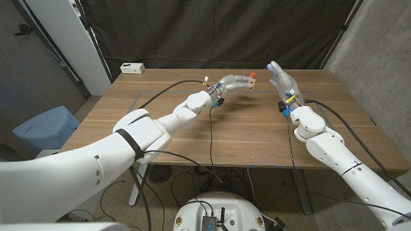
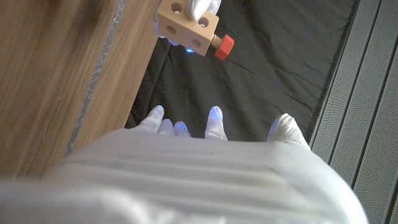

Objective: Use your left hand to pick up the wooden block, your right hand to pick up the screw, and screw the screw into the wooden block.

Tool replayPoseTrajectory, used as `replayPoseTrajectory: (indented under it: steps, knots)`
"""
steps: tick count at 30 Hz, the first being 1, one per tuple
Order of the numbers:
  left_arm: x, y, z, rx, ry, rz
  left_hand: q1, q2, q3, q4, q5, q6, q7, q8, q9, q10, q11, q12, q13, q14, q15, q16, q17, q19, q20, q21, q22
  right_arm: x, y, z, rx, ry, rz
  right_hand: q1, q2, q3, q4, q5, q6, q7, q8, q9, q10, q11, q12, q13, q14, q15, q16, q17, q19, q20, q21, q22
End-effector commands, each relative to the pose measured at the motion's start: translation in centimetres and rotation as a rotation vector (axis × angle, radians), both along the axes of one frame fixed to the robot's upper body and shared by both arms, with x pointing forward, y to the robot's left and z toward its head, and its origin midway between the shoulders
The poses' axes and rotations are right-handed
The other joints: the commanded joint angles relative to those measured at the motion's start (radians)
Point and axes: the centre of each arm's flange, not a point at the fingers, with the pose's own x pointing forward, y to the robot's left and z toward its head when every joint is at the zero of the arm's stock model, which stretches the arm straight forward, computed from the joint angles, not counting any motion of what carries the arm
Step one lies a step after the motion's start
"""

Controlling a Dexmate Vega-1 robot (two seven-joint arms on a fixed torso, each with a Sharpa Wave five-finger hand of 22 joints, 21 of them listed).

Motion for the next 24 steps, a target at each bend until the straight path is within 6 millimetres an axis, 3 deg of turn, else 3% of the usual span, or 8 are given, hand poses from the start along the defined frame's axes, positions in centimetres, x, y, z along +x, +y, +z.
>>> replayPoseTrajectory:
  steps: [1, 24]
  knots:
    - [0.0, -0.26, 0.21, 0.014, 0.004, -0.002, -0.004, 0.001, 0.004, 0.001, 0.007, 0.007, 0.001, 0.005, 0.004, -0.006, -0.004, -0.001, 0.0, -0.003, 0.0, -0.002, 0.003, 0.0, 0.007, 0.003, 0.001, 0.07, 0.78, 0.22, -0.048, 0.015, 0.012, -0.007, 0.004, -0.002, -0.006, -0.002, -0.004, 0.012, 0.001, 0.001, -0.021, 0.0, -0.002, 0.002, -0.024, -0.001, 0.0, 0.002, -0.014, 0.003, 0.004, 0.002]
    - [0.04, -0.33, 0.27, 0.025, 0.006, -0.001, -0.005, 0.0, 0.004, 0.0, 0.007, 0.005, 0.001, 0.005, 0.004, -0.008, -0.005, -0.001, 0.0, -0.005, 0.0, -0.002, 0.003, 0.0, 0.005, 0.003, 0.001, 0.53, 1.17, -0.56, -0.066, 0.05, -0.002, -0.016, 0.01, -0.004, -0.008, -0.002, 0.022, 0.04, 0.014, 0.0, -0.065, 0.002, -0.001, 0.0, -0.058, -0.012, 0.002, 0.002, -0.032, 0.004, 0.007, 0.003]
